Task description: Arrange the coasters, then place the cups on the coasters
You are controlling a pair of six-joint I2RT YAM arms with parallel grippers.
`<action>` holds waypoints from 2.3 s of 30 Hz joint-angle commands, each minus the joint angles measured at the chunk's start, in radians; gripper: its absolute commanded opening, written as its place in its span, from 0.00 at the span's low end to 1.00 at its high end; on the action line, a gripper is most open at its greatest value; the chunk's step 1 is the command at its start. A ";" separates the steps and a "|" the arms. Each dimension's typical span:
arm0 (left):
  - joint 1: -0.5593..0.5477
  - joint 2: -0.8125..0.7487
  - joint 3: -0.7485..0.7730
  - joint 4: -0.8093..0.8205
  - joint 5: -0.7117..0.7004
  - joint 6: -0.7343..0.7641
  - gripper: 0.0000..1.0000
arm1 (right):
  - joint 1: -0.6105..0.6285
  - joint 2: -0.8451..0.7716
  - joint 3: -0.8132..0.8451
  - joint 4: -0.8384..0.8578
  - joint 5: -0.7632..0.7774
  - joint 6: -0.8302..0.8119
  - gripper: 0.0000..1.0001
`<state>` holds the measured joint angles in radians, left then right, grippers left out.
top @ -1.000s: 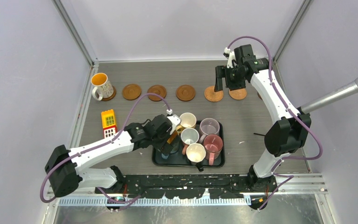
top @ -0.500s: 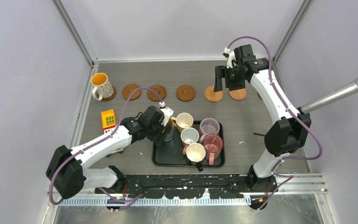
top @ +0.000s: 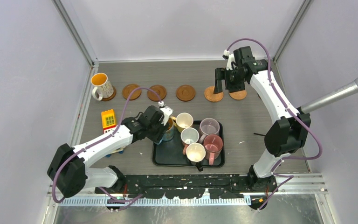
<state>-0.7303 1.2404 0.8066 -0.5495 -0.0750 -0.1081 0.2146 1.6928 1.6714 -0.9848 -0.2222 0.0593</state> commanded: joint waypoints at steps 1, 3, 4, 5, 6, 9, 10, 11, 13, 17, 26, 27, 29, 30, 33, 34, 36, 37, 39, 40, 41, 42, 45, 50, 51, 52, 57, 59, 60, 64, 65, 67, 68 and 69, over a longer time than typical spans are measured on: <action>0.006 0.014 -0.007 0.052 -0.027 -0.013 0.42 | -0.003 -0.059 0.014 0.012 -0.014 0.005 0.84; 0.008 0.025 -0.006 0.047 -0.032 -0.017 0.35 | -0.002 -0.060 0.014 0.012 -0.014 0.005 0.84; 0.008 0.028 -0.004 0.043 -0.032 -0.019 0.32 | -0.001 -0.060 0.015 0.012 -0.013 0.006 0.84; 0.008 0.029 -0.002 0.042 -0.032 -0.022 0.28 | -0.002 -0.060 0.015 0.012 -0.013 0.007 0.84; 0.009 0.026 -0.001 0.038 -0.030 -0.025 0.26 | -0.002 -0.060 0.014 0.012 -0.012 0.005 0.84; 0.009 0.008 0.013 0.023 -0.014 -0.025 0.11 | -0.002 -0.058 0.017 0.012 -0.012 0.005 0.84; 0.009 0.003 0.020 0.013 -0.012 -0.025 0.04 | -0.002 -0.058 0.018 0.012 -0.012 0.006 0.84; 0.009 -0.006 0.026 0.002 -0.010 -0.022 0.00 | -0.002 -0.057 0.020 0.012 -0.011 0.005 0.84; 0.009 -0.025 0.036 -0.014 -0.010 -0.009 0.00 | -0.002 -0.056 0.022 0.013 -0.011 0.004 0.84; 0.009 -0.094 0.032 -0.043 -0.004 0.031 0.00 | -0.001 -0.062 0.018 0.012 -0.005 0.000 0.84; 0.009 -0.270 0.025 -0.059 -0.027 0.073 0.00 | -0.003 -0.059 0.022 0.013 -0.008 -0.004 0.84; 0.011 -0.281 0.029 -0.064 -0.032 0.073 0.00 | -0.003 -0.057 0.024 0.013 -0.008 -0.004 0.84; 0.019 -0.308 0.035 -0.059 -0.029 0.078 0.00 | -0.002 -0.055 0.028 0.013 -0.009 -0.004 0.84; 0.026 -0.323 0.036 -0.049 -0.023 0.084 0.00 | -0.002 -0.053 0.030 0.014 -0.011 -0.004 0.84; 0.060 -0.355 0.044 -0.011 -0.001 0.134 0.00 | -0.001 -0.050 0.038 0.014 -0.011 -0.005 0.84; 0.082 -0.352 0.054 -0.006 0.006 0.147 0.00 | -0.002 -0.048 0.040 0.014 -0.011 -0.003 0.84; 0.154 -0.327 0.085 0.005 0.059 0.169 0.00 | -0.001 -0.046 0.045 0.014 -0.015 -0.004 0.84; 0.219 -0.302 0.099 0.022 0.095 0.176 0.00 | -0.002 -0.045 0.048 0.014 -0.019 -0.004 0.84; 0.314 -0.251 0.127 0.066 0.164 0.199 0.00 | -0.002 -0.040 0.054 0.013 -0.033 -0.008 0.84; 0.363 -0.217 0.144 0.092 0.190 0.211 0.00 | -0.002 -0.037 0.057 0.012 -0.043 -0.011 0.84; 0.410 -0.183 0.163 0.117 0.221 0.219 0.00 | -0.001 -0.035 0.061 0.009 -0.056 -0.019 0.84; 0.461 -0.141 0.186 0.144 0.251 0.227 0.00 | -0.002 -0.034 0.065 0.008 -0.068 -0.024 0.84; 0.590 -0.015 0.263 0.213 0.332 0.246 0.00 | -0.003 -0.024 0.080 0.006 -0.093 -0.031 0.84; 0.743 0.168 0.370 0.360 0.427 0.283 0.00 | -0.003 -0.013 0.094 0.004 -0.097 -0.032 0.84; 0.766 0.197 0.383 0.386 0.433 0.296 0.00 | -0.003 -0.013 0.097 0.005 -0.097 -0.032 0.84; 0.779 0.227 0.399 0.411 0.443 0.311 0.00 | -0.003 -0.013 0.097 0.005 -0.097 -0.032 0.84; 0.818 0.352 0.459 0.514 0.484 0.367 0.00 | -0.002 -0.015 0.095 0.004 -0.088 -0.036 0.84; 0.840 0.389 0.475 0.541 0.504 0.366 0.00 | -0.002 -0.015 0.094 0.004 -0.087 -0.038 0.84; 0.848 0.406 0.480 0.545 0.513 0.368 0.00 | -0.003 -0.016 0.093 0.004 -0.085 -0.039 0.84; 0.868 0.451 0.489 0.579 0.550 0.381 0.00 | -0.002 -0.018 0.088 0.002 -0.080 -0.043 0.84; 0.870 0.459 0.492 0.579 0.556 0.384 0.00 | -0.003 -0.017 0.088 0.002 -0.079 -0.044 0.84; 0.882 0.474 0.496 0.584 0.570 0.385 0.00 | -0.002 -0.016 0.086 0.003 -0.081 -0.042 0.84; 0.886 0.481 0.498 0.586 0.572 0.386 0.00 | -0.003 -0.015 0.086 0.004 -0.083 -0.043 0.84; 0.891 0.488 0.501 0.587 0.576 0.388 0.00 | -0.003 -0.013 0.085 0.004 -0.084 -0.042 0.84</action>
<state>0.1371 1.7420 1.2274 -0.1440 0.4202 0.2531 0.2142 1.6932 1.7267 -0.9894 -0.2985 0.0280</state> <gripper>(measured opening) 0.263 0.836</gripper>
